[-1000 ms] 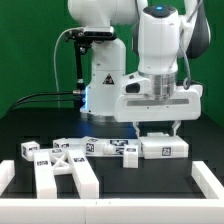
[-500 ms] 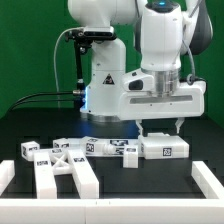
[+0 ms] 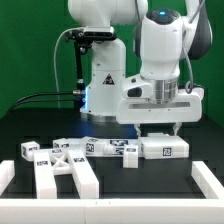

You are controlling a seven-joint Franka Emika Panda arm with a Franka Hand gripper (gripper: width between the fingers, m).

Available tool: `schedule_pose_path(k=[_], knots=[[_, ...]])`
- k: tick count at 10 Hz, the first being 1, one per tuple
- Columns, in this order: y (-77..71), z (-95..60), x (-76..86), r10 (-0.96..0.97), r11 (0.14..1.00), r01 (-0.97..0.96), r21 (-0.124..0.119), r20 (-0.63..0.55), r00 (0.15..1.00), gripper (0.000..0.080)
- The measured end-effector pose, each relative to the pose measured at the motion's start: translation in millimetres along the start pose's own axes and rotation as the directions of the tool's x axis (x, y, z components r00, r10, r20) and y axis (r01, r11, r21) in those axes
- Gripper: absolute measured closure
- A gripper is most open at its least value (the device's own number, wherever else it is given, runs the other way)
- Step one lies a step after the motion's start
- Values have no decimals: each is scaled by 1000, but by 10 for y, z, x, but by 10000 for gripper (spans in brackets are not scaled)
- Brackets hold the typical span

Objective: Assemble chair

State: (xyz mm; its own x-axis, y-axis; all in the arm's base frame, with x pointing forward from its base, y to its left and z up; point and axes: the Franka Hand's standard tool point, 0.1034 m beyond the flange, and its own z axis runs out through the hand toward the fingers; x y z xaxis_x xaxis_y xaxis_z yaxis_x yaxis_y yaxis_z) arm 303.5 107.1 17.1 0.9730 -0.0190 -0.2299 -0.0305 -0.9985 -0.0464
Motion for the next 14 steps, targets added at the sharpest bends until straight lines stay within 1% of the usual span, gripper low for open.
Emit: schedule_pose_path(k=[3,5,6,7,11,12,13,14], knots=[[0,0,0,0,1000,0,0,0,1000,151],[0,0,0,0,1000,0,0,0,1000,407],[0,0,0,0,1000,0,0,0,1000,407],[0,0,0,0,1000,0,0,0,1000,435],[-13,-12,4,3,1000,-3,0,0,1000,435],[-83,-124,22,0,1000,0,10,27,1000,435],[-121,-299,110,-10,1000,10,23,22,1000,433],[-112,-435,191,-15,999,15,30,21,1000,433]])
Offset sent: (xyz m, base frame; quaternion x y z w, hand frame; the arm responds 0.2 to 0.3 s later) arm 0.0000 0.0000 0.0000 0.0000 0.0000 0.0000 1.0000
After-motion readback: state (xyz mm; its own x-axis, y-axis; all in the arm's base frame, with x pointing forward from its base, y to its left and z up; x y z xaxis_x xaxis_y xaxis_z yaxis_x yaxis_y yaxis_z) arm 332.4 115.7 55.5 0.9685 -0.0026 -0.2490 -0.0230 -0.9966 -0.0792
